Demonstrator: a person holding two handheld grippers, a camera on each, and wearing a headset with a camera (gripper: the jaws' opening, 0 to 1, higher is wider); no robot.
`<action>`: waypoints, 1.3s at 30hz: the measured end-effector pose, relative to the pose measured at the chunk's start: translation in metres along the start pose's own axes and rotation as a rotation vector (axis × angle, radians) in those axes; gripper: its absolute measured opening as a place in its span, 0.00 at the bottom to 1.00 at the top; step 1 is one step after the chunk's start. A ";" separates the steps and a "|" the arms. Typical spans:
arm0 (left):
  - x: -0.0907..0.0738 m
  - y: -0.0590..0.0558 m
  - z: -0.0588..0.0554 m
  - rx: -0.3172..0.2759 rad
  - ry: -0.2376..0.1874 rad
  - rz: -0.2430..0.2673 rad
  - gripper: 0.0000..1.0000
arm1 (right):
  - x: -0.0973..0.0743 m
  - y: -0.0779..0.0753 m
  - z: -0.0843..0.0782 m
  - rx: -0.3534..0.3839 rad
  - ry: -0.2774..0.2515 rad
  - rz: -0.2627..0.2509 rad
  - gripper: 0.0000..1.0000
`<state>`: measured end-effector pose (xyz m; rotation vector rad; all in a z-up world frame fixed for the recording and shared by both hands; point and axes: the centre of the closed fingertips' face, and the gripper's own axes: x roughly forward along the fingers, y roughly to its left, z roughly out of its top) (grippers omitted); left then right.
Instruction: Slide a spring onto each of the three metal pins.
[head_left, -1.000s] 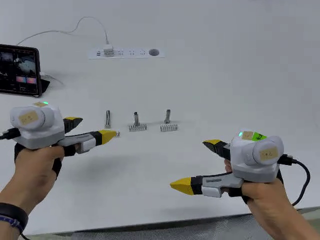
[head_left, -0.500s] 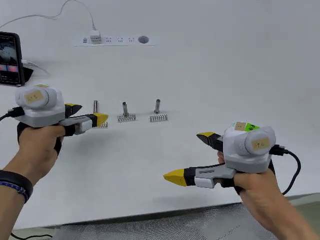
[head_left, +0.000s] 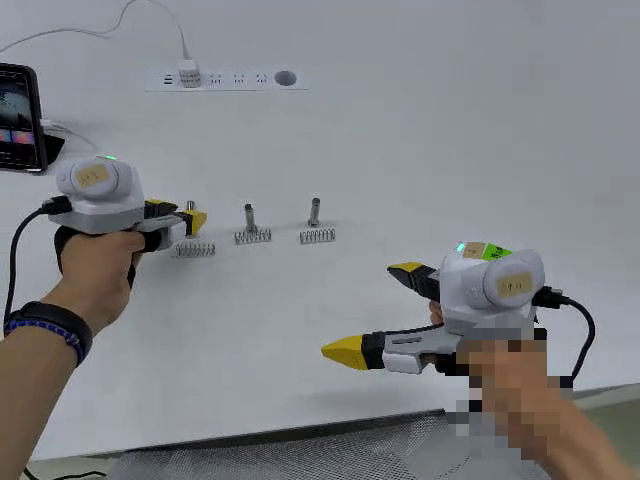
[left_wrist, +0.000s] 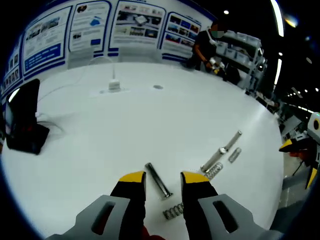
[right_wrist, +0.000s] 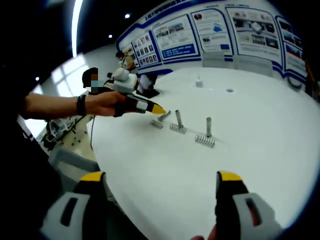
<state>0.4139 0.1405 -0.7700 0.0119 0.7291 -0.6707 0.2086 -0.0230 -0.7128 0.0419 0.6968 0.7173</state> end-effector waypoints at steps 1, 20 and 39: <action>0.001 0.001 0.000 0.000 0.001 0.002 0.27 | 0.000 0.000 0.000 0.000 0.001 -0.001 0.92; 0.027 0.010 -0.005 0.037 0.064 0.029 0.17 | -0.004 -0.004 -0.003 0.014 0.003 -0.008 0.91; 0.034 -0.006 -0.001 0.278 0.138 -0.020 0.10 | -0.005 -0.005 -0.004 0.016 0.009 -0.006 0.90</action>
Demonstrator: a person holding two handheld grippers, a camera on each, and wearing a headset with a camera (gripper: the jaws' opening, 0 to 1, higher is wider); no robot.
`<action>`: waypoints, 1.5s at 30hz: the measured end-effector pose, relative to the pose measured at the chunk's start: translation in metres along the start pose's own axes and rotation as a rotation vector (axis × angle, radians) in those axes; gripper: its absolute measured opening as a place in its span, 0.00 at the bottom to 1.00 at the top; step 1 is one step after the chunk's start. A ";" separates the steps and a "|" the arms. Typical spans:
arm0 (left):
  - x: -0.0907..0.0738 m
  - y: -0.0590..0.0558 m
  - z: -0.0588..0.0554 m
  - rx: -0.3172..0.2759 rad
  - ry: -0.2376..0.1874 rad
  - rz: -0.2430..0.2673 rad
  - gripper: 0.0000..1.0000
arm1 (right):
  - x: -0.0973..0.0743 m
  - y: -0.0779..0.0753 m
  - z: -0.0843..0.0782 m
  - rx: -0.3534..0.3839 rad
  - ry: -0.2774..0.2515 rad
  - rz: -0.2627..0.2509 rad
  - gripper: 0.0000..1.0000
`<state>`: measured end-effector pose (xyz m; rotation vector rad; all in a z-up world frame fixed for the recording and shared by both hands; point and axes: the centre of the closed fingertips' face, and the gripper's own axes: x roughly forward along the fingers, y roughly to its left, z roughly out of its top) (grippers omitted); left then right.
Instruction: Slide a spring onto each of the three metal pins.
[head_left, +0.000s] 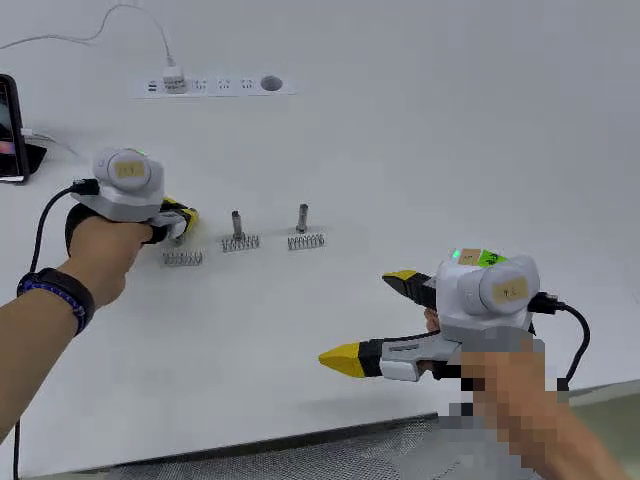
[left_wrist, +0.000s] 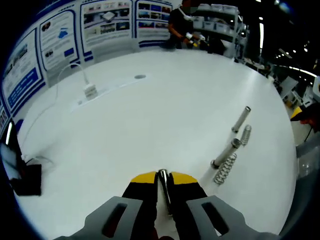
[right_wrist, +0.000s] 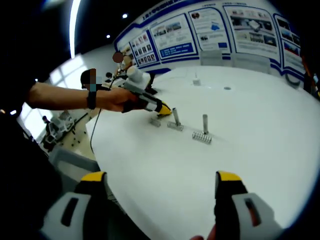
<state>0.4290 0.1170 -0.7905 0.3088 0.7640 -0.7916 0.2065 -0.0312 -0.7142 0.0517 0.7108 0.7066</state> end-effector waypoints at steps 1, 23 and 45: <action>0.000 0.000 -0.001 0.007 0.009 0.000 0.09 | 0.000 0.000 0.000 0.000 0.000 0.000 0.90; -0.001 -0.004 -0.006 0.049 0.058 0.019 0.08 | 0.001 0.000 0.000 0.003 0.007 0.001 0.90; -0.032 0.012 0.010 -0.038 -0.029 0.063 0.08 | 0.001 0.004 0.001 0.006 -0.004 -0.002 0.90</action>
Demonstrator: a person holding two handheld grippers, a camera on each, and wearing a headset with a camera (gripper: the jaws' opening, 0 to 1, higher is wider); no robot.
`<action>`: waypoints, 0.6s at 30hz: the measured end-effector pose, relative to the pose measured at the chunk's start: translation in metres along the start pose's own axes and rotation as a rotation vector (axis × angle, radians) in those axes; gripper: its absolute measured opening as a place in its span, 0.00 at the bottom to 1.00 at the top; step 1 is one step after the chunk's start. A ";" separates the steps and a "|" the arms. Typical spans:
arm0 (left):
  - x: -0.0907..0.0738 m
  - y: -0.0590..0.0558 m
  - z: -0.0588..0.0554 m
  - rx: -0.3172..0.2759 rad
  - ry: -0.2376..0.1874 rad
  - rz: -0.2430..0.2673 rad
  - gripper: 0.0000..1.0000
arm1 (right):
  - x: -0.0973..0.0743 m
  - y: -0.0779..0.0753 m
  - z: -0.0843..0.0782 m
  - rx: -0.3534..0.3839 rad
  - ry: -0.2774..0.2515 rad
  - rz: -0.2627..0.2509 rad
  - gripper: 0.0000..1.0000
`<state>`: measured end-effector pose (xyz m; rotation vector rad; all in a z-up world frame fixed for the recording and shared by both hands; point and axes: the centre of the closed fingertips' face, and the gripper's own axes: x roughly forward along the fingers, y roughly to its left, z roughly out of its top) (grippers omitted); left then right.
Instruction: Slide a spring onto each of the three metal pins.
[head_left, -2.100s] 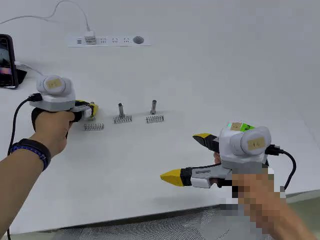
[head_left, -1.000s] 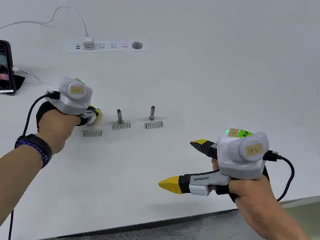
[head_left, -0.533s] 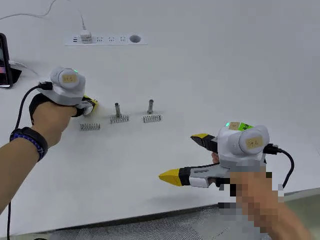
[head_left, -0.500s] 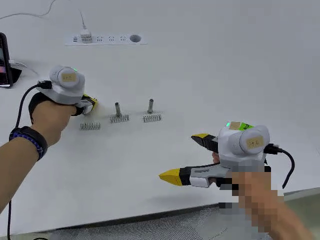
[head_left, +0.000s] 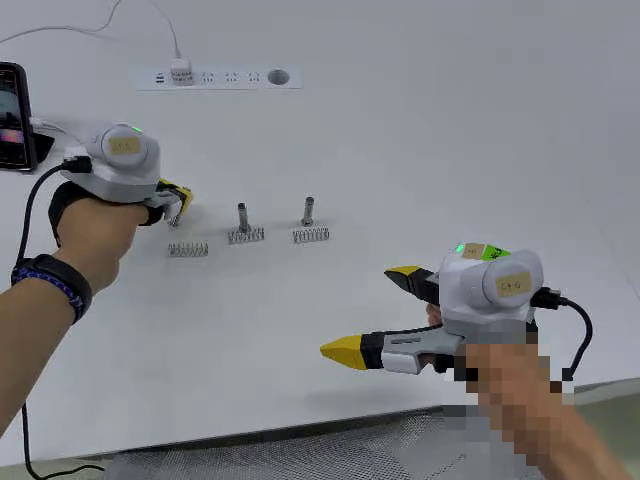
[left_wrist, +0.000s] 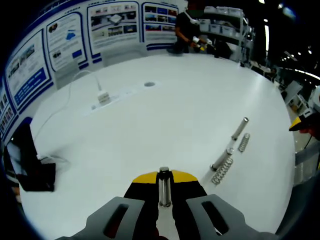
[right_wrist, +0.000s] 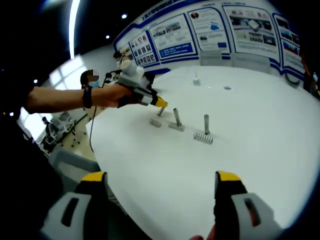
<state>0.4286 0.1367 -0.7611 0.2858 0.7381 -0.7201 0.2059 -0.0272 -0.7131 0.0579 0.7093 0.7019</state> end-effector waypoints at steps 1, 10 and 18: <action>-0.001 0.000 0.000 -0.002 -0.001 0.001 0.08 | 0.000 0.000 0.000 -0.001 -0.001 0.000 0.90; -0.010 0.002 -0.002 -0.019 -0.015 0.017 0.08 | -0.001 0.000 0.002 0.000 -0.008 0.000 0.90; -0.017 0.002 -0.005 -0.024 -0.020 0.025 0.08 | -0.001 0.002 0.000 -0.001 -0.006 0.004 0.90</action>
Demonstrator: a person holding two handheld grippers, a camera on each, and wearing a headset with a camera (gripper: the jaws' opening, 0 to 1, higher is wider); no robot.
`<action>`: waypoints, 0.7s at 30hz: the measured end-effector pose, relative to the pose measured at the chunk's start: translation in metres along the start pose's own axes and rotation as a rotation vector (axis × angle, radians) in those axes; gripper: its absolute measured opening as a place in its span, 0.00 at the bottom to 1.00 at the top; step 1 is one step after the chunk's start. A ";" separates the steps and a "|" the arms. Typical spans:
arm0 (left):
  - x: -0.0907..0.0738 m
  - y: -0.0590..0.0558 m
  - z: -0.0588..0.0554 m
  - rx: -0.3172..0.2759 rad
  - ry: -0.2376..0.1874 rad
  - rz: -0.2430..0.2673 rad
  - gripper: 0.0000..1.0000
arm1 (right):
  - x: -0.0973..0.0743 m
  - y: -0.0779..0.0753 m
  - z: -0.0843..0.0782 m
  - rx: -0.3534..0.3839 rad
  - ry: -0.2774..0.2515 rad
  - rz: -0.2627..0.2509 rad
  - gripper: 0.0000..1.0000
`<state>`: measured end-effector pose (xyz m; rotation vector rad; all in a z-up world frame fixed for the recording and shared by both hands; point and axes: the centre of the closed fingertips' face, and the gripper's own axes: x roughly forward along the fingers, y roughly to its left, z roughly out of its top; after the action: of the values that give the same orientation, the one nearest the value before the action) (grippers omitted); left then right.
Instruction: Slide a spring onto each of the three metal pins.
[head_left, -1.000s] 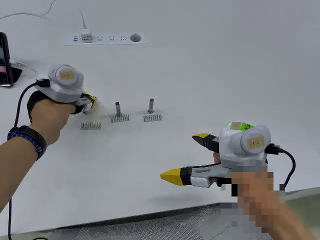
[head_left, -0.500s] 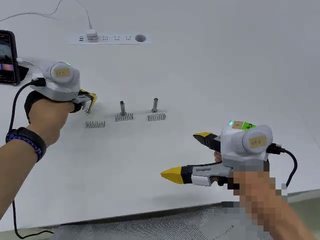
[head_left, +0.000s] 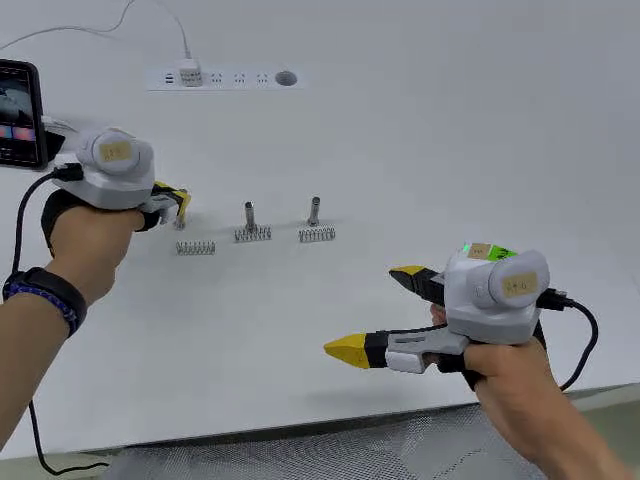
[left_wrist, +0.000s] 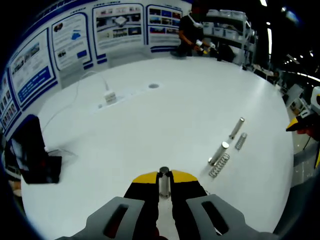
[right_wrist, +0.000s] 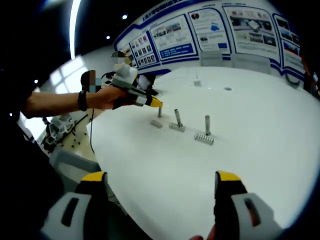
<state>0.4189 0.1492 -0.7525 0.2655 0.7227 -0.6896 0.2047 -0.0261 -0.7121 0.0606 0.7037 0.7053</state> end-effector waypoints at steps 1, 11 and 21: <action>-0.001 0.000 -0.001 -0.001 0.000 0.002 0.08 | 0.000 0.000 0.000 0.000 0.000 0.000 0.90; -0.008 0.003 -0.006 -0.021 -0.003 0.008 0.08 | 0.002 0.004 0.001 0.000 -0.004 0.009 0.90; -0.013 0.003 -0.010 -0.050 -0.012 0.014 0.08 | 0.004 0.006 0.002 -0.001 -0.003 0.015 0.90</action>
<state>0.4083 0.1623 -0.7513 0.2204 0.7250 -0.6585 0.2045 -0.0188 -0.7110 0.0658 0.7001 0.7194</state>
